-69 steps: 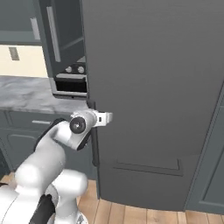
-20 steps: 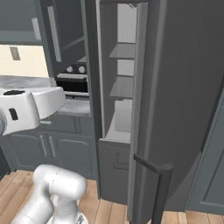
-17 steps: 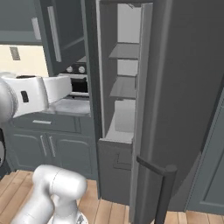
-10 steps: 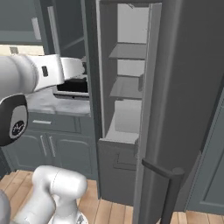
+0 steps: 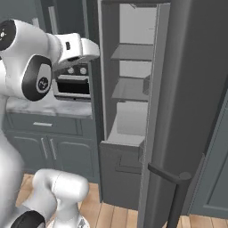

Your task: There is a bowl on the dining counter. Grab a lemon wedge from the fridge and place it in the bowl. Then get the liquor bottle and glass cup from the cabinet and place them next to the bowl.

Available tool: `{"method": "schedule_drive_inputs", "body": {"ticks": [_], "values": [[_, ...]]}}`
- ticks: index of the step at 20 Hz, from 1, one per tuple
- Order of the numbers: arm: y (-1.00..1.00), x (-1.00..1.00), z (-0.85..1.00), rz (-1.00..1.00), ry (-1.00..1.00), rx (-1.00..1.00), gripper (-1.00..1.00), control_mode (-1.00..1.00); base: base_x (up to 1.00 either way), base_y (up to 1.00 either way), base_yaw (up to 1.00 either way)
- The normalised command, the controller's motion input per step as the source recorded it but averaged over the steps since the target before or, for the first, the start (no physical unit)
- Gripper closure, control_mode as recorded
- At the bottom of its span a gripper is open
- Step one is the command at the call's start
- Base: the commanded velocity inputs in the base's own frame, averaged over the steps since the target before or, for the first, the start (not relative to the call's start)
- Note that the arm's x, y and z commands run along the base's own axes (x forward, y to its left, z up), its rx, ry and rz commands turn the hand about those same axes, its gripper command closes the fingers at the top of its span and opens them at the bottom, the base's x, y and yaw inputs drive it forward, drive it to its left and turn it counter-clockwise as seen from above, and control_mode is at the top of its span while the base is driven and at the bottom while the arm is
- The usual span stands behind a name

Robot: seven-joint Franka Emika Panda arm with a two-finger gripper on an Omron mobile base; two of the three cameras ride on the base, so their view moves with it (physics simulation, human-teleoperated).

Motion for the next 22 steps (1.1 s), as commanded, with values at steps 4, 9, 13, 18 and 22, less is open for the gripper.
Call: {"method": "schedule_drive_inputs", "body": {"ticks": [4, 9, 13, 18, 22], "values": [[-0.42, 0.78, -0.11, -0.1, 0.25, -0.05, -1.0, -1.0, 0.0, 0.0, 0.0], [-0.58, 0.61, -0.24, -0.09, 0.18, -0.03, -1.0, -1.0, 0.0, 0.0, 0.0], [-0.54, 0.66, -0.26, -0.09, 0.17, -0.02, -1.0, -1.0, 0.0, 0.0, 0.0], [-0.54, 0.6, -0.29, -0.1, 0.13, -0.02, -1.0, -1.0, 0.0, 0.0, 0.0], [-0.61, 0.42, -0.28, -0.13, 0.12, -0.02, -1.0, -1.0, 0.0, 0.0, 0.0]]}}
